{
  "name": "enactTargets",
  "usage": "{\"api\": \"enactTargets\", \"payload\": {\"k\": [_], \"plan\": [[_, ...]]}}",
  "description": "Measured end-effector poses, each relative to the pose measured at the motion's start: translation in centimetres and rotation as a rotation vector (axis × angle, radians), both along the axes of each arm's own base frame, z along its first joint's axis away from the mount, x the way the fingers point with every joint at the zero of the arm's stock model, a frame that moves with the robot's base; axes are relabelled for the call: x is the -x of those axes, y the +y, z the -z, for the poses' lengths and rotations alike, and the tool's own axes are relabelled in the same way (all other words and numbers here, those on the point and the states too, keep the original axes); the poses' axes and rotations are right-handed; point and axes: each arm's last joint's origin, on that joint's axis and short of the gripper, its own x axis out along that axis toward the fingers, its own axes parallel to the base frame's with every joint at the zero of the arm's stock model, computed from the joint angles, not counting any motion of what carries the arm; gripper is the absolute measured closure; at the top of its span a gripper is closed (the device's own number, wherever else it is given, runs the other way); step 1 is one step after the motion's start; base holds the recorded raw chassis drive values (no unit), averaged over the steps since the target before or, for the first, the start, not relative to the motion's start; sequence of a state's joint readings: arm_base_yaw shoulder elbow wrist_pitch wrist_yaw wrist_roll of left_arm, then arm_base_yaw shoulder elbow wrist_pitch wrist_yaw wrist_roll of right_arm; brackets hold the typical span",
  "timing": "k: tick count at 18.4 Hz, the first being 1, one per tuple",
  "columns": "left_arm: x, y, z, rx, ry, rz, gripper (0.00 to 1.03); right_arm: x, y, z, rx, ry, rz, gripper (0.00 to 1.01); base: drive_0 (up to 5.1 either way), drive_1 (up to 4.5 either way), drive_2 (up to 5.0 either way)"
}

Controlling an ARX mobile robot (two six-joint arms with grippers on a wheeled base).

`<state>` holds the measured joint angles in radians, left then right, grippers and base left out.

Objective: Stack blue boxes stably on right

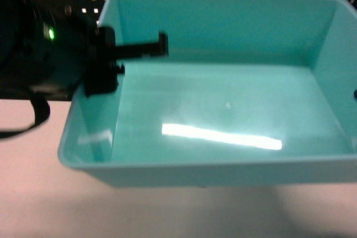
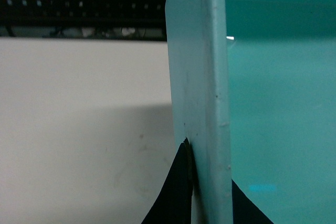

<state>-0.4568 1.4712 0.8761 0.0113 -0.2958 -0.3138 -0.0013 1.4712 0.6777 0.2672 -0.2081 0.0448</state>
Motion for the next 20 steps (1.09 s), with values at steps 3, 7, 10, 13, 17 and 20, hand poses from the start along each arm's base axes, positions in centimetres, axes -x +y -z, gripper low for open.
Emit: {"api": "enactTargets", "payload": {"k": [3,7,10,13,17,20], "plan": [[-0.1,-0.2,-5.2,0.033,-0.179,0.036,1.01,0.0,-0.6,-5.3,-0.039,-0.118,0.034,0.94,0.0,0.0,0.0],[1.2,0.2,-10.7,0.062,-0.374,0.061,1.01,1.0,-0.8,-11.1,-0.091,-0.285,0.033,0.94,0.0,0.0,0.0],[3.0,2.6,-11.3,0.063,-0.531,0.124,1.01,2.4,-1.5,-12.2,-0.178,-0.381,-0.002,0.94,0.0,0.0,0.0],[3.4,3.6,-9.2,0.082,-0.484,0.148,1.01,3.6,-2.1,-10.1,-0.218,-0.327,-0.004,0.94,0.0,0.0,0.0],[3.4,3.6,-9.3,0.086,-0.496,0.149,1.01,3.6,-2.2,-10.2,-0.217,-0.339,-0.003,0.94,0.0,0.0,0.0],[3.4,3.6,-9.3,0.086,-0.495,0.15,1.0,3.6,-2.2,-10.3,-0.217,-0.34,-0.003,0.94,0.0,0.0,0.0]]}}
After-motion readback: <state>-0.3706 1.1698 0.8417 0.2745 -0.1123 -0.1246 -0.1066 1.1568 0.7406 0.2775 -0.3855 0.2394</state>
